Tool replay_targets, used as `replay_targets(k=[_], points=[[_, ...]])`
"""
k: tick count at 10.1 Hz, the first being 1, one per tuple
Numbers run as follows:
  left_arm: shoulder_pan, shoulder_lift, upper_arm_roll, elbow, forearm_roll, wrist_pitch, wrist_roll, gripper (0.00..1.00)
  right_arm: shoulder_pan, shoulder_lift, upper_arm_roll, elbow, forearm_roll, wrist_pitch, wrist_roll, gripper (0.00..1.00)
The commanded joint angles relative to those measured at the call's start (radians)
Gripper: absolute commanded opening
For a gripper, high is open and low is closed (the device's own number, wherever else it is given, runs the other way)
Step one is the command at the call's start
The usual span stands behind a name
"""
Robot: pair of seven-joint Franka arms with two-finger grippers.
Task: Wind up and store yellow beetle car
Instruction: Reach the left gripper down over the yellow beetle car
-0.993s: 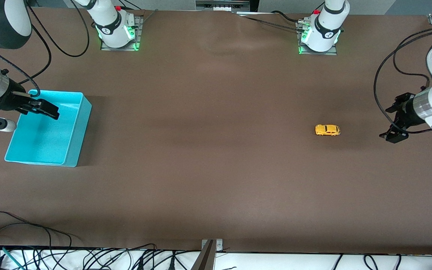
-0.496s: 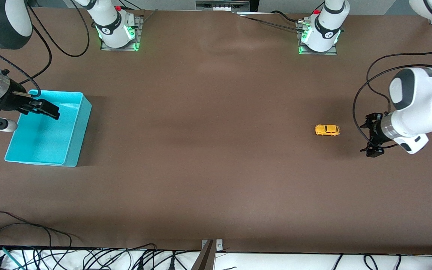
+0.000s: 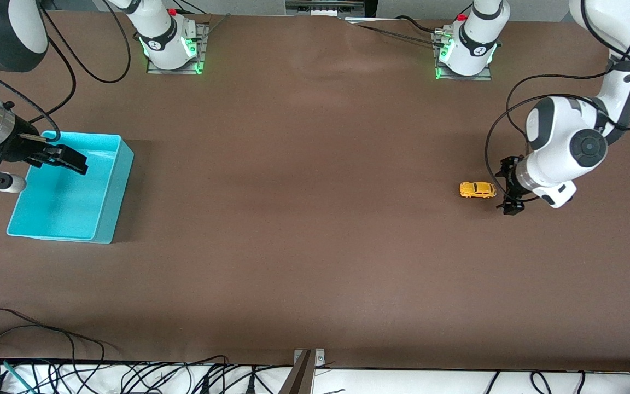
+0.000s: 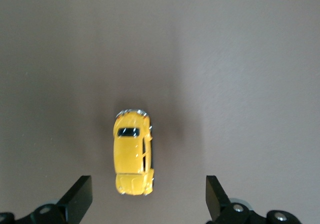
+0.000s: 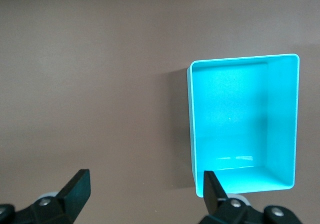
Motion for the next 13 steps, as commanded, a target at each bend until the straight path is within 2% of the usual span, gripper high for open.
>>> replay_targets(k=[1,4,7,8,9,11,13], points=[[-0.026,0.038,0.013,-0.033,0.029,0.082,-0.063,1.0,0.004,-0.008,-0.002,-0.009,0.009,0.007,-0.006,1.0],[-0.026,0.1,0.015,-0.041,0.038,0.162,-0.076,1.0,0.004,-0.008,-0.002,-0.009,0.009,0.009,-0.006,1.0],[-0.017,0.102,0.016,-0.047,0.057,0.176,-0.083,1.0,0.004,-0.008,-0.001,-0.009,0.009,0.009,-0.005,1.0],[-0.015,0.105,0.016,-0.066,0.057,0.199,-0.089,0.97,0.006,-0.007,-0.001,-0.009,0.009,0.009,-0.004,1.0],[-0.015,0.107,0.016,-0.088,0.057,0.235,-0.107,0.87,0.006,-0.007,-0.001,-0.009,0.009,0.009,-0.004,1.0],[-0.015,0.113,0.016,-0.098,0.058,0.253,-0.124,0.8,0.006,-0.007,-0.001,-0.009,0.009,0.009,-0.004,1.0],[-0.016,0.11,0.016,-0.107,0.06,0.253,-0.147,0.6,0.012,-0.003,-0.001,-0.008,0.009,0.011,-0.001,1.0]])
